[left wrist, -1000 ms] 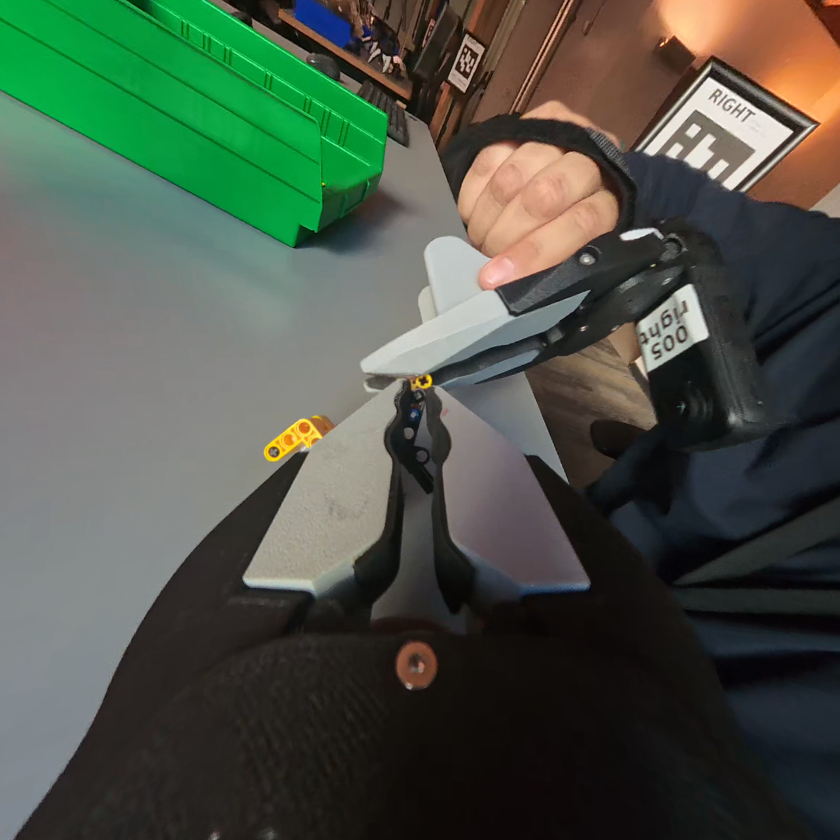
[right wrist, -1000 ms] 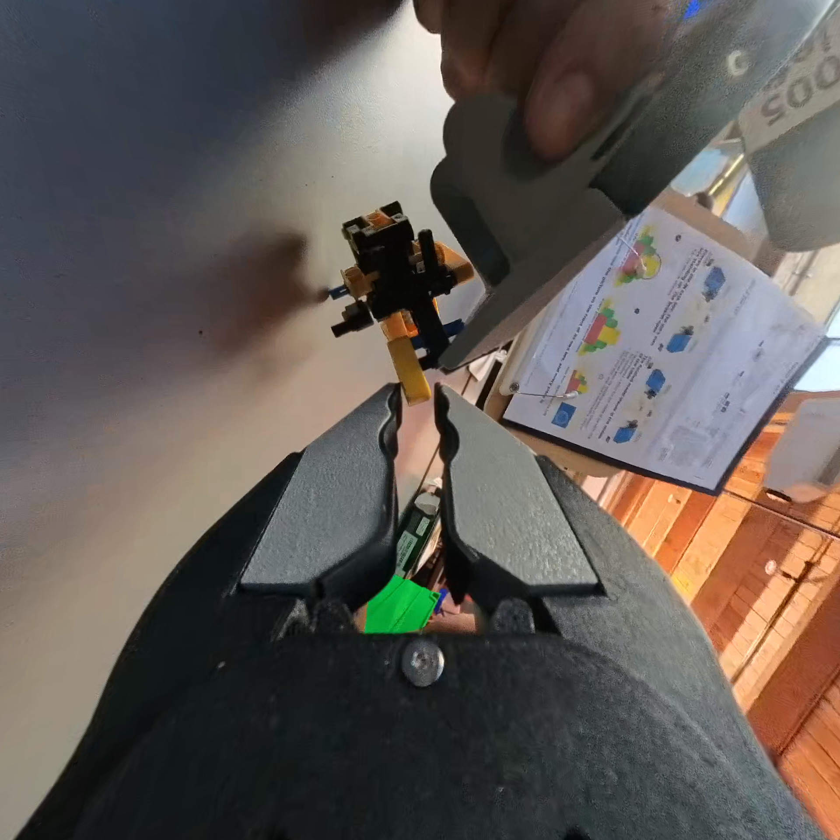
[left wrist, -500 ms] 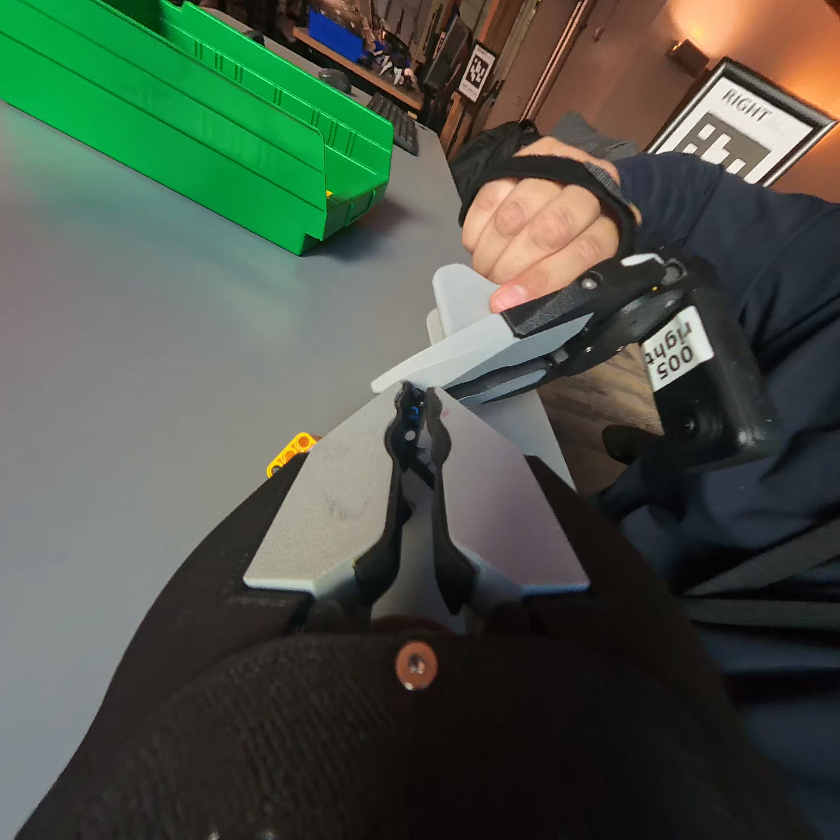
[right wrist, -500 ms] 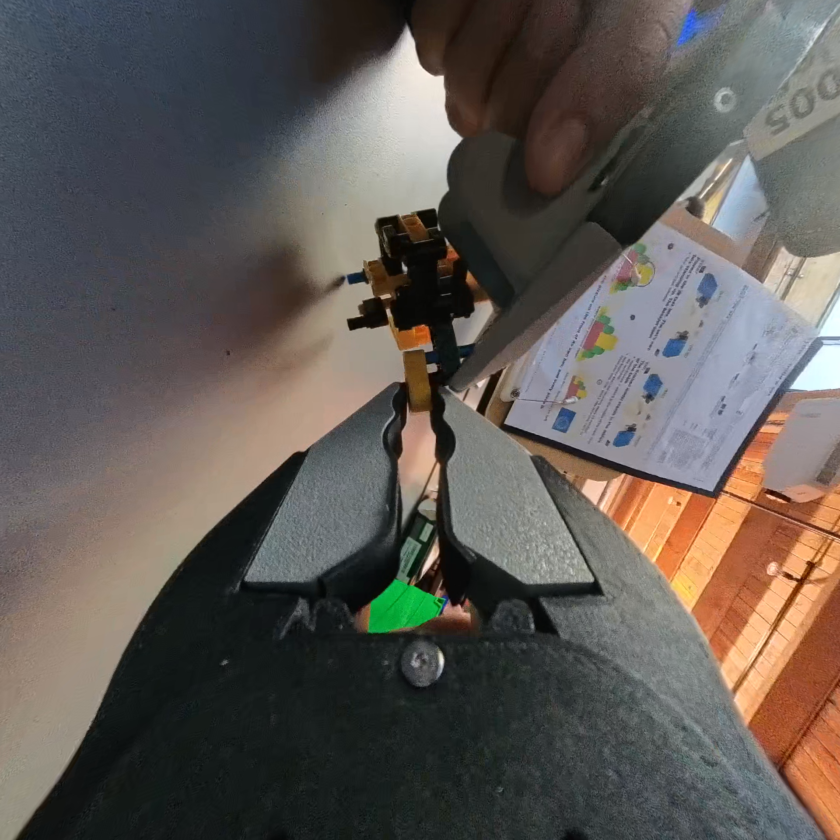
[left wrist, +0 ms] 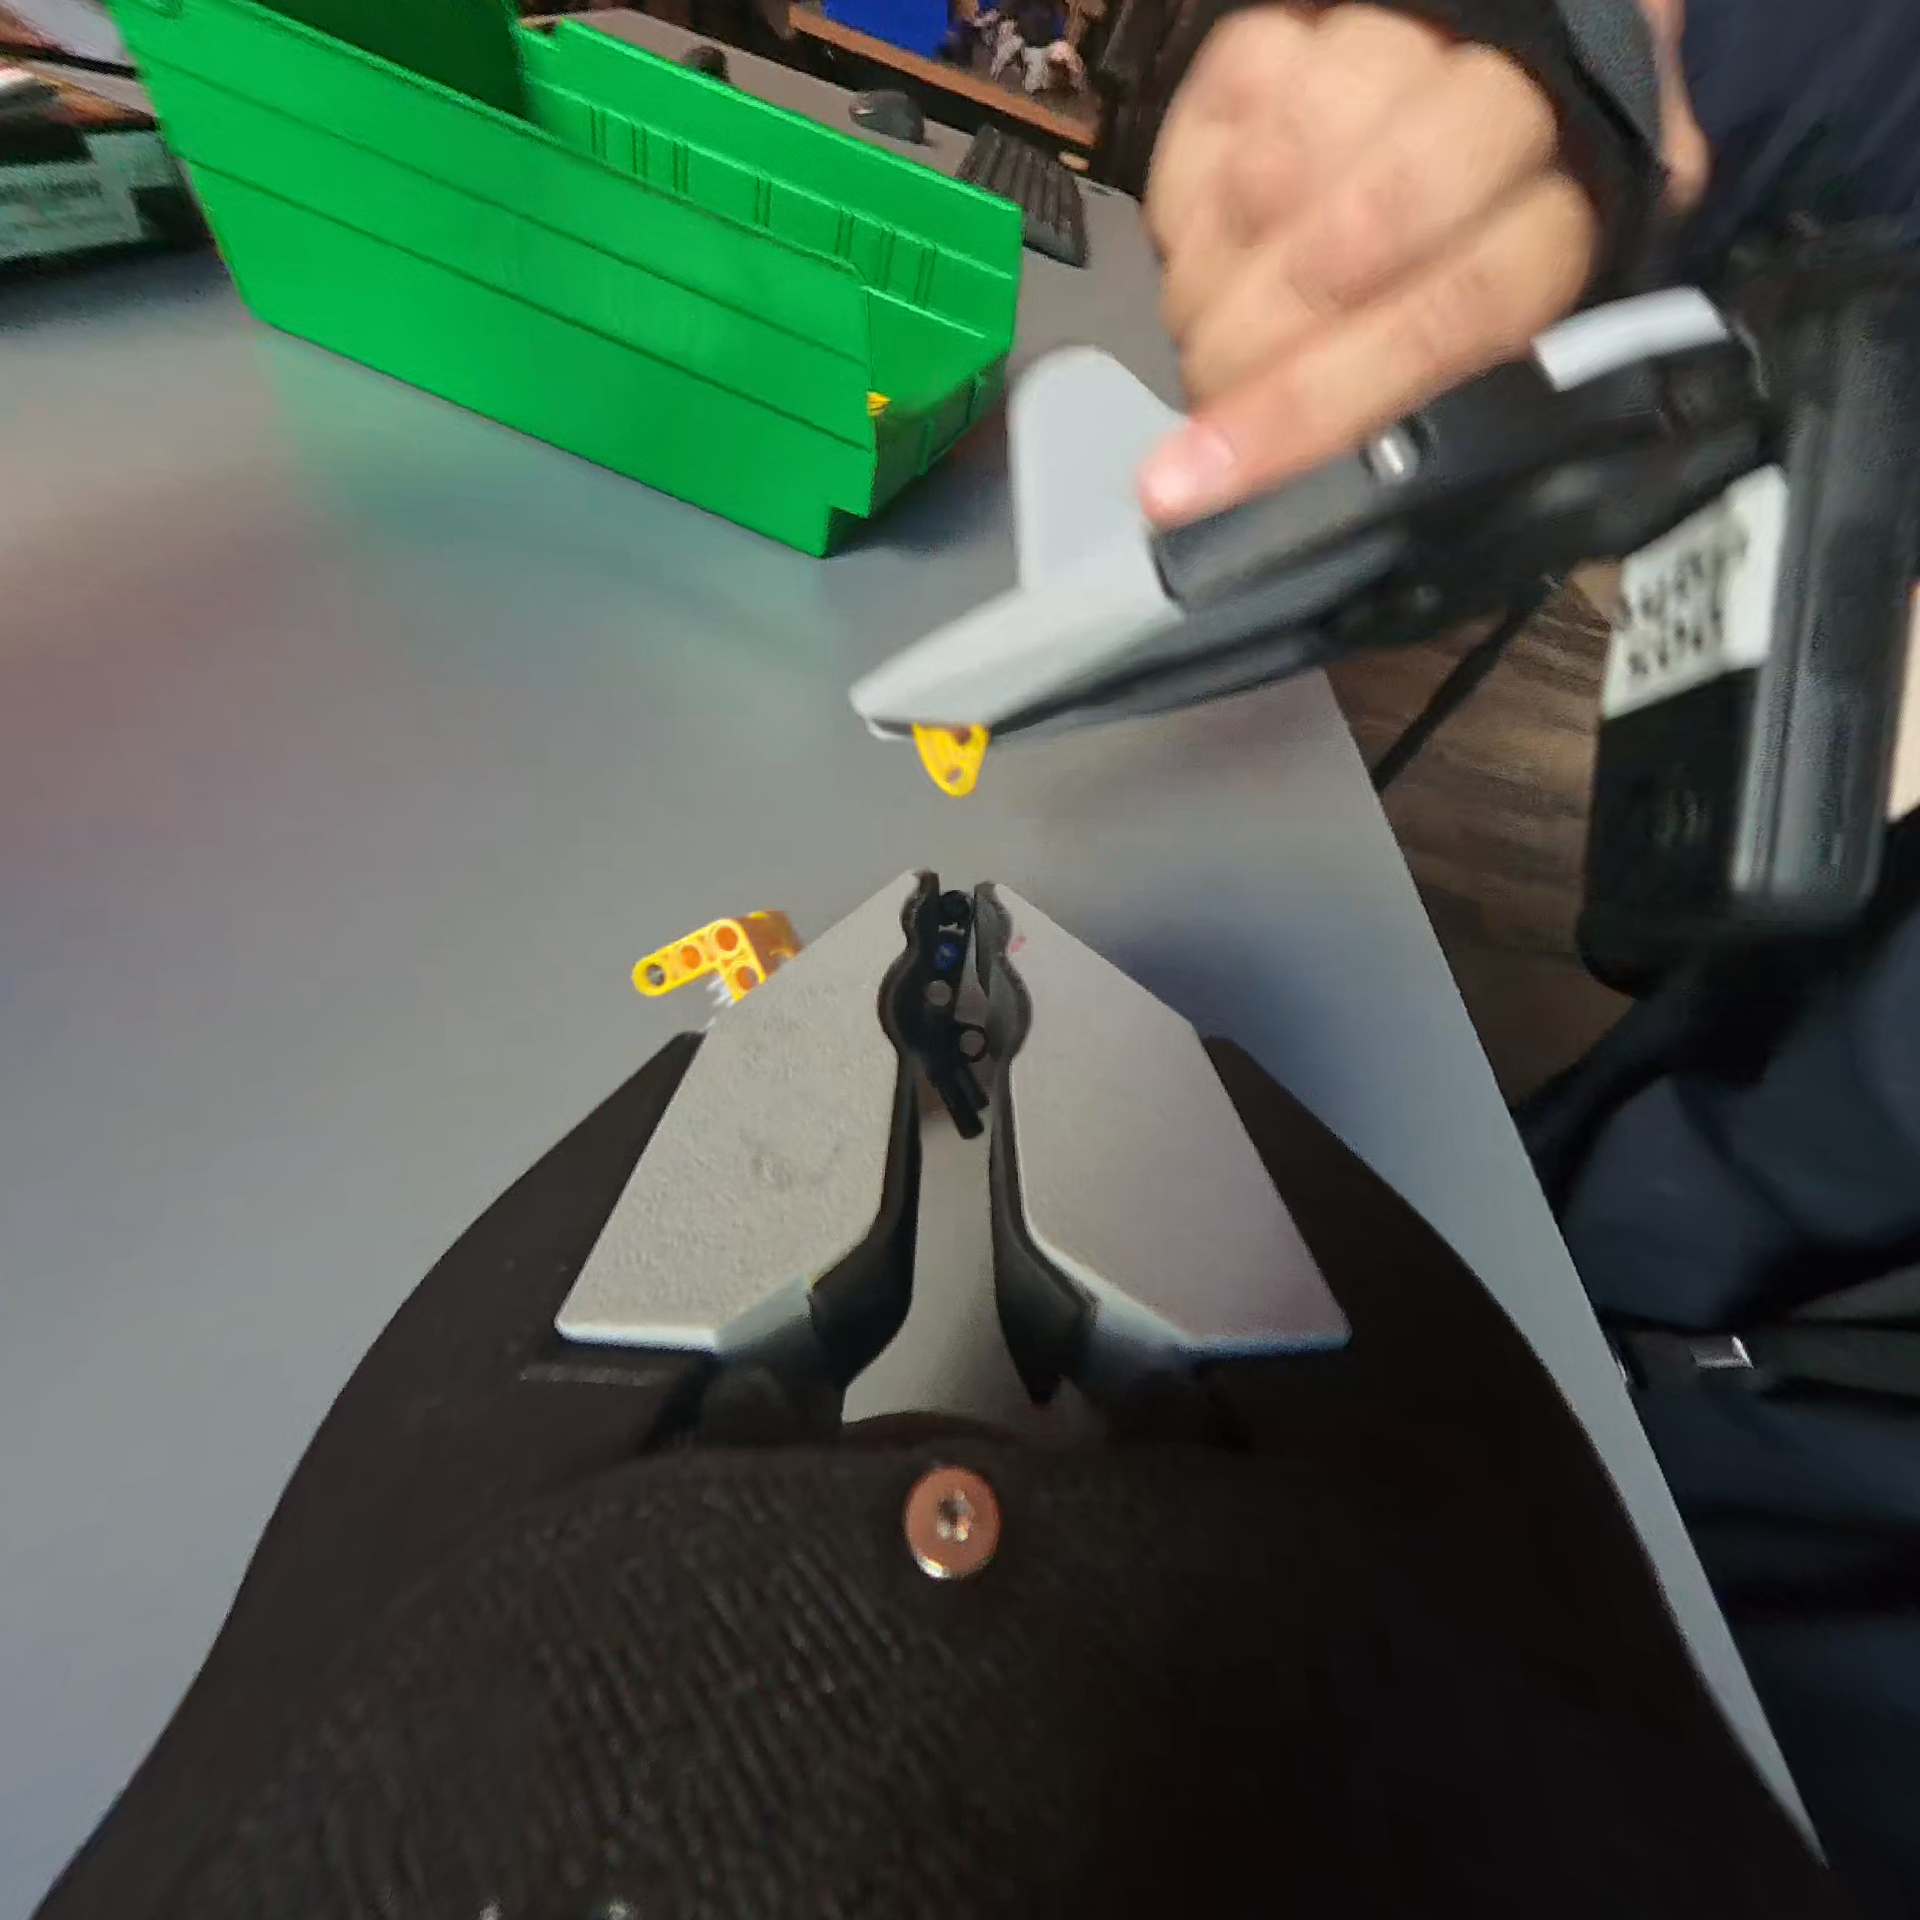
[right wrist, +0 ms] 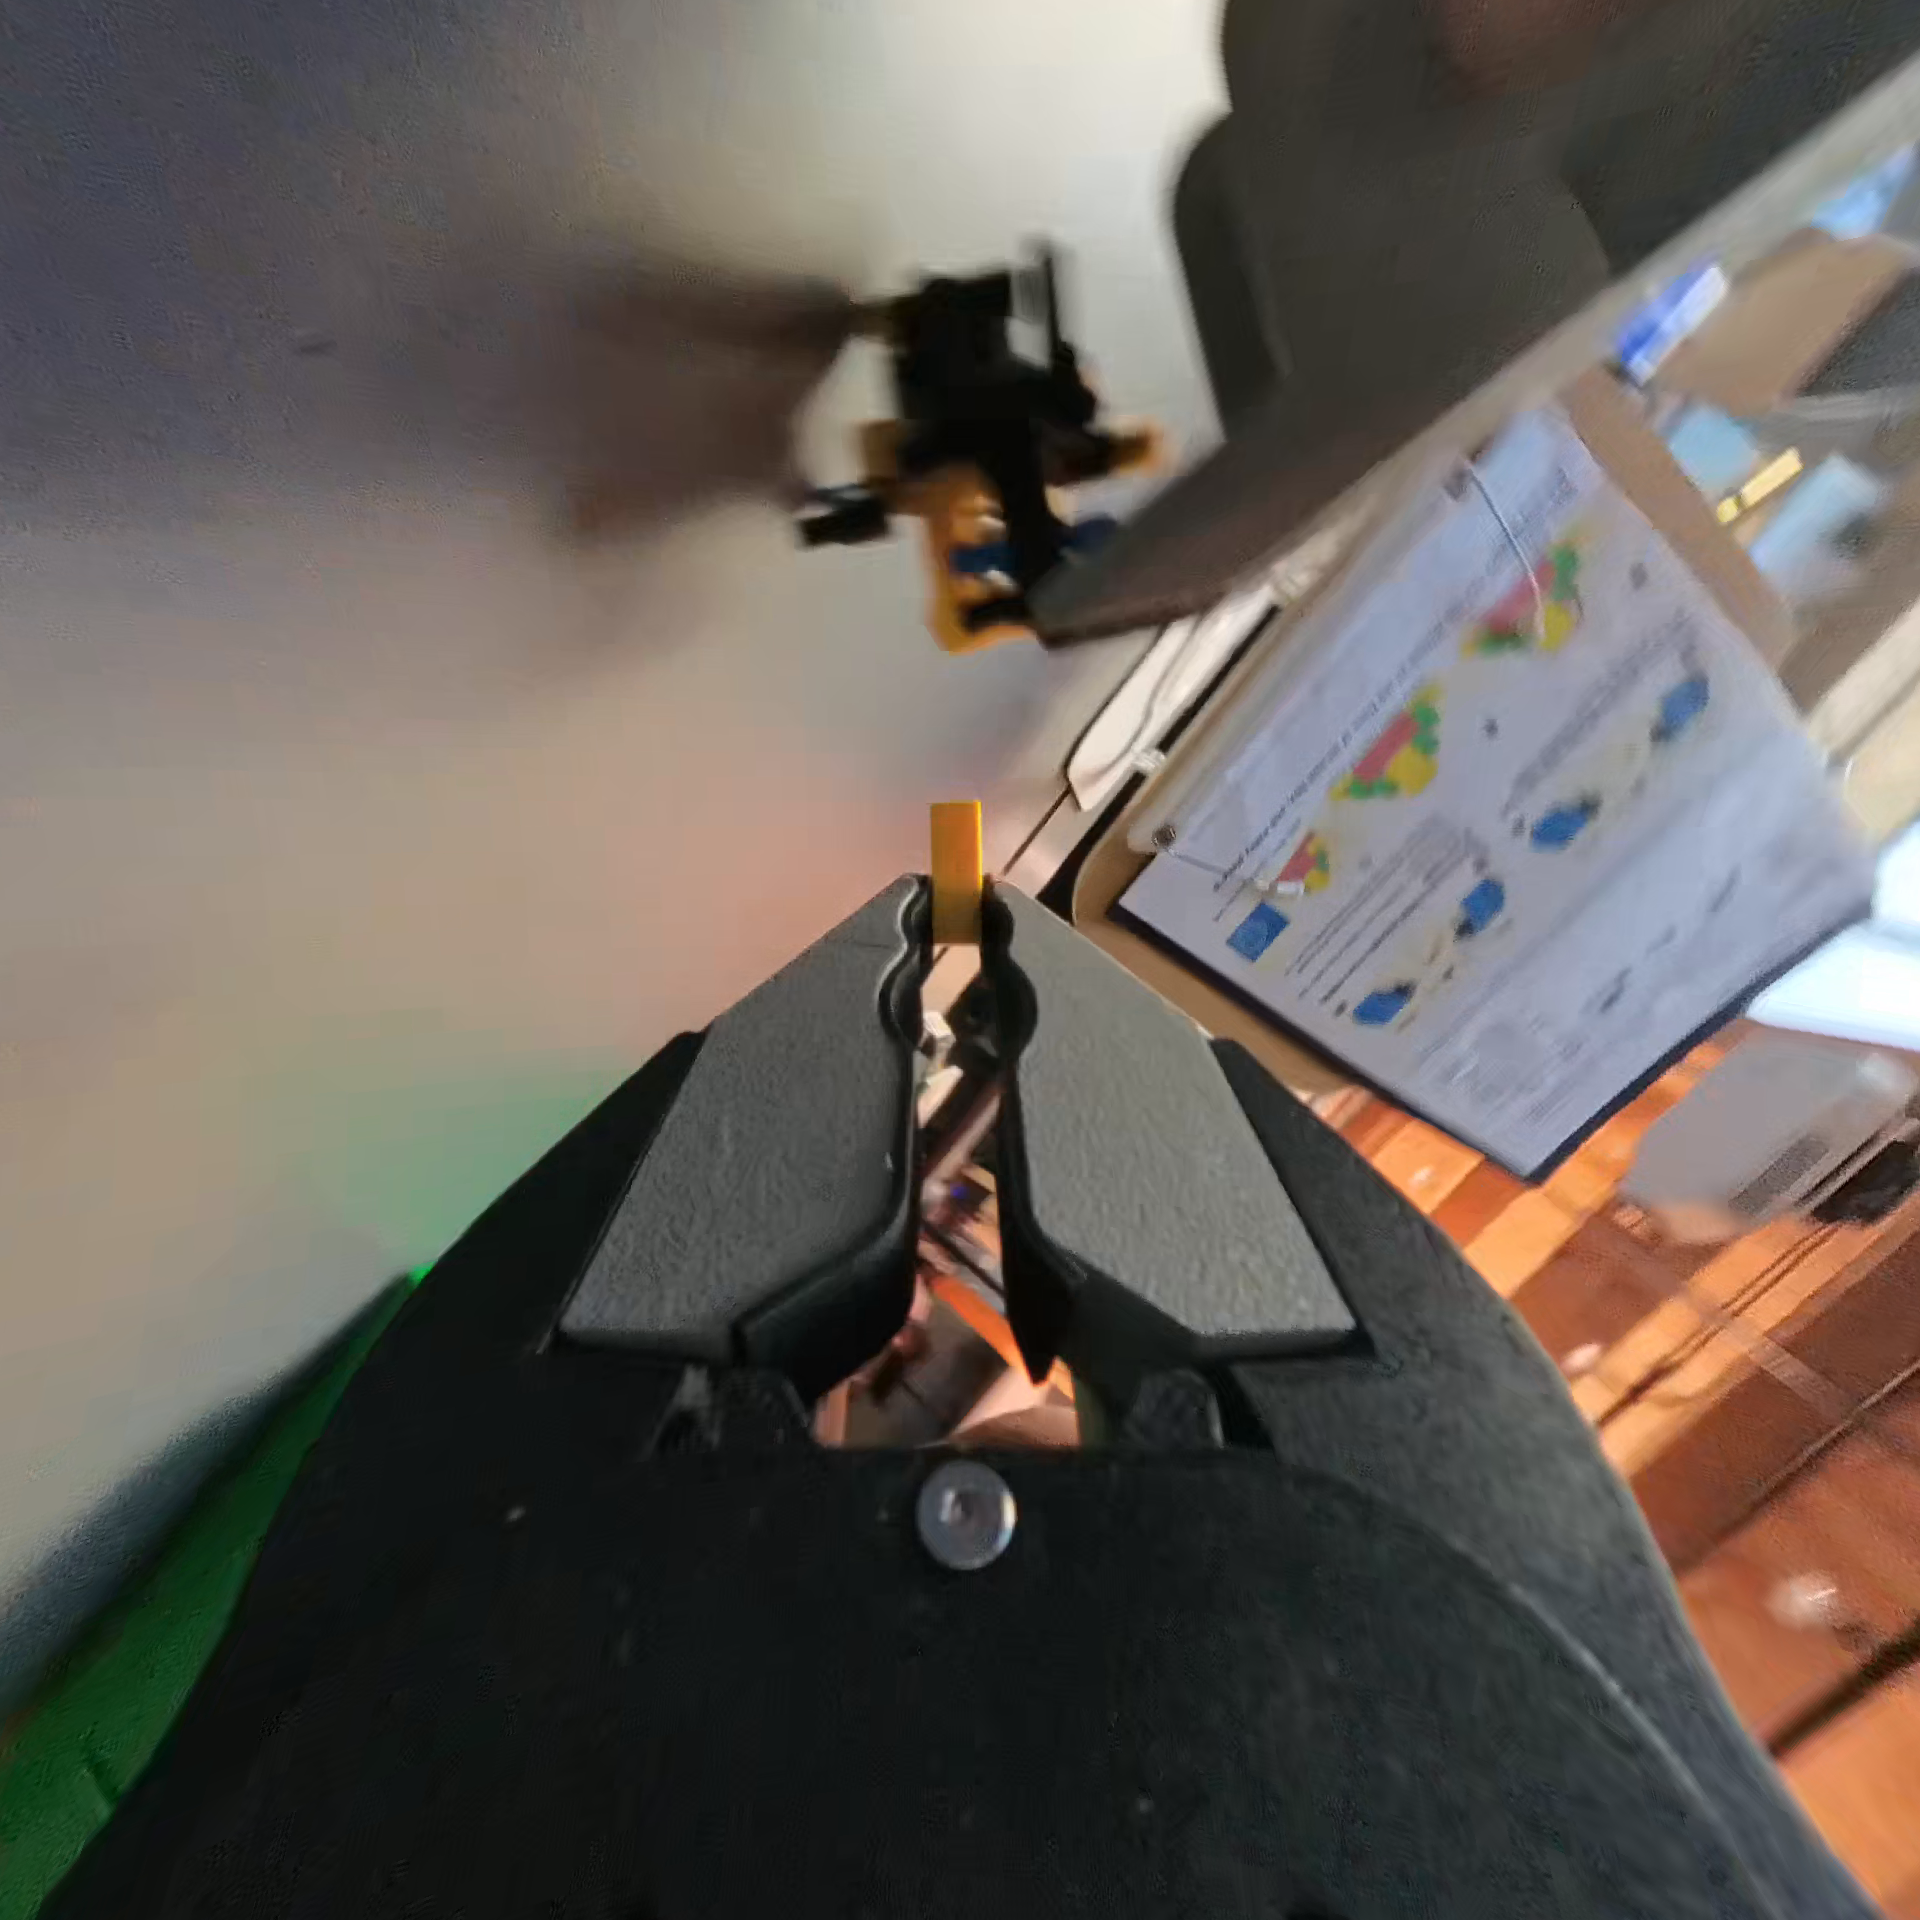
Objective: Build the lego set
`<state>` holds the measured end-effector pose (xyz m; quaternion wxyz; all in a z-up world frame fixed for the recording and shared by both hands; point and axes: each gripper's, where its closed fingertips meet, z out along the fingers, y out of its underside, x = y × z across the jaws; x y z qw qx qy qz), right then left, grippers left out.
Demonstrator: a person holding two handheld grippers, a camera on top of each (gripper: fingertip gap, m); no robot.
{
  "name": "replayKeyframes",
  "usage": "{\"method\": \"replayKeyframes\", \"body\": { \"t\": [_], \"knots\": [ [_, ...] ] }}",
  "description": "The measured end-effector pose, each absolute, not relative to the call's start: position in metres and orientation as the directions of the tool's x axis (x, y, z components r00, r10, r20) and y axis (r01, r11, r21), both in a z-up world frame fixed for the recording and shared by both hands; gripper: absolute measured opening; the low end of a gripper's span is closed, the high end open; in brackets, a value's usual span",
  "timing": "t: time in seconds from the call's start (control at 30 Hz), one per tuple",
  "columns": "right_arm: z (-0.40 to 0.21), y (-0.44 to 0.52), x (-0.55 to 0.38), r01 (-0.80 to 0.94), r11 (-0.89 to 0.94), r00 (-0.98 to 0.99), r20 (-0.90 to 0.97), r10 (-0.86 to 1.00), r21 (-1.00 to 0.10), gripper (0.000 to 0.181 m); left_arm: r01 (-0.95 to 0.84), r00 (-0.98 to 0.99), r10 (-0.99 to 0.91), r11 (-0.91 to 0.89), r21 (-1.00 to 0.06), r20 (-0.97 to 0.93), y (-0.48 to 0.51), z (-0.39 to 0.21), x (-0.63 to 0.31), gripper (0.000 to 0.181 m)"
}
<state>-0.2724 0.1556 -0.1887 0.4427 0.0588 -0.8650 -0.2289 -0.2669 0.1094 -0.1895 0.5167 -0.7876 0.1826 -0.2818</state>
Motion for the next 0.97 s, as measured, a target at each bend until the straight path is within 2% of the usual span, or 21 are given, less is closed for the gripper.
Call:
{"method": "replayKeyframes", "body": {
  "t": [0.1, 0.17, 0.2, 0.27, 0.3, 0.33, 0.37, 0.4, 0.43, 0.5, 0.53, 0.57, 0.6, 0.67, 0.7, 0.73, 0.83, 0.87, 0.9, 0.97],
  "knots": [
    [-0.182, 0.169, -0.271, 0.224, 0.96, -0.506, 0.862, -0.031, 0.166, 0.005, -0.048, 0.783, -0.582, -0.406, -0.913, 0.218, 0.106, -0.195, -0.267, 0.003],
    [-0.183, 0.171, -0.269, 0.277, 0.956, -0.407, 0.89, 0.206, -0.094, 0.006, -0.113, 0.809, -0.566, -0.409, -0.906, 0.155, 0.109, -0.201, -0.266, 0.028],
    [-0.186, 0.168, -0.267, 0.294, 0.922, -0.368, 0.86, 0.353, -0.253, 0.005, -0.141, 0.815, -0.567, -0.402, -0.905, 0.125, 0.109, -0.203, -0.264, 0.033],
    [-0.196, 0.159, -0.265, 0.313, 0.755, -0.331, 0.679, 0.655, -0.575, 0.005, -0.19, 0.837, -0.545, -0.369, -0.91, 0.046, 0.112, -0.203, -0.265, 0.037],
    [-0.202, 0.154, -0.263, 0.323, 0.629, -0.334, 0.537, 0.775, -0.707, 0.005, -0.221, 0.842, -0.54, -0.361, -0.906, 0.009, 0.113, -0.205, -0.266, 0.033],
    [-0.206, 0.156, -0.261, 0.356, 0.508, -0.312, 0.413, 0.856, -0.784, 0.005, -0.252, 0.845, -0.535, -0.36, -0.898, -0.023, 0.113, -0.207, -0.266, 0.03],
    [-0.202, 0.173, -0.258, 0.394, 0.434, -0.226, 0.372, 0.9, -0.81, 0.005, -0.27, 0.852, -0.521, -0.351, -0.896, -0.053, 0.114, -0.207, -0.268, 0.029],
    [-0.182, 0.201, -0.252, 0.396, 0.403, -0.073, 0.41, 0.909, -0.825, 0.005, -0.283, 0.854, -0.516, -0.346, -0.895, -0.07, 0.113, -0.207, -0.269, 0.029],
    [-0.146, 0.233, -0.24, 0.348, 0.386, 0.112, 0.447, 0.888, -0.854, 0.005, -0.289, 0.851, -0.519, -0.345, -0.893, -0.075, 0.113, -0.208, -0.269, 0.027],
    [-0.082, 0.295, -0.199, 0.278, 0.313, 0.409, 0.407, 0.817, -0.908, 0.006, -0.278, 0.855, -0.515, -0.342, -0.898, -0.069, 0.113, -0.206, -0.27, 0.018],
    [-0.069, 0.322, -0.181, 0.287, 0.27, 0.476, 0.382, 0.792, -0.919, 0.018, -0.27, 0.852, -0.521, -0.343, -0.9, -0.057, 0.113, -0.206, -0.27, 0.017],
    [-0.077, 0.345, -0.17, 0.367, 0.214, 0.476, 0.38, 0.793, -0.905, 0.007, -0.257, 0.853, -0.52, -0.345, -0.903, -0.045, 0.113, -0.205, -0.27, 0.018],
    [-0.106, 0.369, -0.158, 0.526, 0.114, 0.446, 0.387, 0.807, -0.843, 0.005, -0.241, 0.854, -0.519, -0.343, -0.908, -0.031, 0.113, -0.204, -0.271, 0.021],
    [-0.179, 0.403, -0.129, 0.781, -0.151, 0.42, 0.33, 0.845, -0.606, 0.021, -0.218, 0.857, -0.515, -0.345, -0.913, -0.01, 0.112, -0.202, -0.275, 0.022],
    [-0.204, 0.407, -0.119, 0.824, -0.25, 0.424, 0.26, 0.868, -0.509, 0.029, -0.215, 0.859, -0.512, -0.345, -0.913, -0.009, 0.112, -0.201, -0.278, 0.022],
    [-0.214, 0.406, -0.119, 0.816, -0.305, 0.438, 0.18, 0.881, -0.491, 0.037, -0.214, 0.861, -0.509, -0.345, -0.914, -0.009, 0.111, -0.201, -0.28, 0.023],
    [-0.178, 0.419, -0.133, 0.603, -0.29, 0.543, 0.115, 0.832, -0.744, 0.061, -0.225, 0.86, -0.51, -0.359, -0.906, -0.011, 0.108, -0.203, -0.284, 0.025],
    [-0.167, 0.42, -0.131, 0.567, -0.272, 0.569, 0.13, 0.812, -0.778, 0.069, -0.229, 0.857, -0.515, -0.365, -0.902, -0.01, 0.107, -0.205, -0.284, 0.024],
    [-0.159, 0.411, -0.135, 0.548, -0.254, 0.554, 0.118, 0.824, -0.797, 0.07, -0.244, 0.858, -0.513, -0.373, -0.895, -0.021, 0.107, -0.207, -0.285, 0.024],
    [-0.141, 0.368, -0.16, 0.467, -0.207, 0.447, 0.028, 0.894, -0.86, 0.073, -0.292, 0.856, -0.513, -0.385, -0.876, -0.06, 0.107, -0.213, -0.286, 0.025]
  ]
}}
